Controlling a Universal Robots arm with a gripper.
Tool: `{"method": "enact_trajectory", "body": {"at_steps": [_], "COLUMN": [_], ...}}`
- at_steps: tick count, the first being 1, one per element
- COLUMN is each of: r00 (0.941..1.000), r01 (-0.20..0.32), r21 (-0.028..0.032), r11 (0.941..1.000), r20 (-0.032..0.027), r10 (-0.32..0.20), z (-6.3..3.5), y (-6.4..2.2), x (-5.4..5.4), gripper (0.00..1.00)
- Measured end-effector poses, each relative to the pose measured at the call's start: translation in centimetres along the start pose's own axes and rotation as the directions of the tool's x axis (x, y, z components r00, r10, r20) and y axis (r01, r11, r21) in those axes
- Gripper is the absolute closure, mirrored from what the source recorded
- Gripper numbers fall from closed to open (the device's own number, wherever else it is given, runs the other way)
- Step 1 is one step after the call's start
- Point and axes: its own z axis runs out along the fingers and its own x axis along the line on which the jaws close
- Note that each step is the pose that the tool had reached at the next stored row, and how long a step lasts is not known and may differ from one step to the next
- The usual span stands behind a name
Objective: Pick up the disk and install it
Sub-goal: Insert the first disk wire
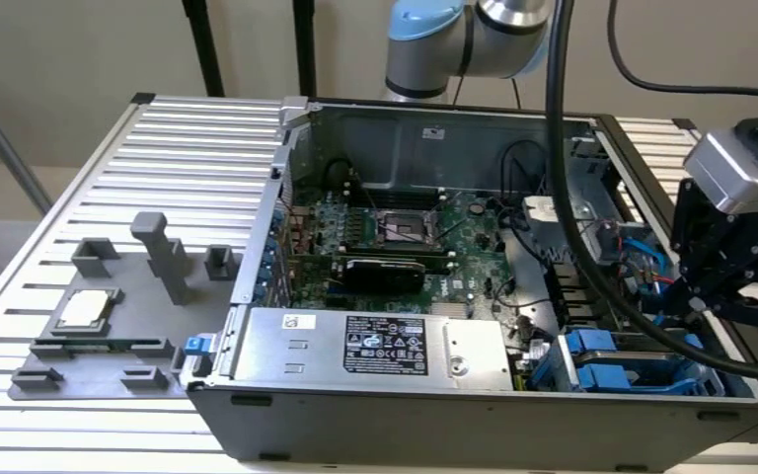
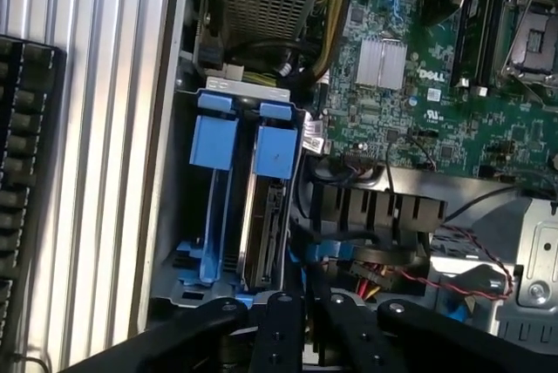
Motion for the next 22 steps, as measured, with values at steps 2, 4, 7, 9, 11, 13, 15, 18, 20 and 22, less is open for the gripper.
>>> {"method": "enact_trajectory", "body": {"at_steps": [2,4,7,9,11,13,15,18,20,22], "r00": [1.0,1.0,1.0,1.0,1.0,0.9999,0.9999,0.9999,0.9999,0.9999], "r01": [0.001,0.002,0.003,0.005,0.006,0.01,0.014,0.015,0.015,0.015], "r21": [-0.0002,-0.0004,-0.001,-0.0015,-0.0025,-0.003,-0.0033,-0.0034,-0.0032,-0.003], "r11": [1.0,1.0,1.0,1.0,1.0,0.9999,0.9999,0.9999,0.9999,0.9999], "r20": [-0.0001,0.0001,0.0001,0.0001,0.0002,0.0003,0.0003,0.0006,0.0021,0.0038], "r10": [-0.001,-0.002,-0.003,-0.005,-0.006,-0.01,-0.014,-0.015,-0.015,-0.015], "z": [0.31,0.6,0.87,0.95,0.99,1.02,1.03,0.98,0.9,0.82], "y": [-0.01,-0.03,-0.06,-0.07,0.01,0.24,0.55,0.93,1.15,1.29], "x": [0.0,-0.2,-0.6,-0.9,-1.1,-1.1,-1.2,-0.6,0.2,1.0], "gripper": [1.0,1.0,1.0,0.0,0.0,0.0,0.0,0.0,0.0,0.0]}}
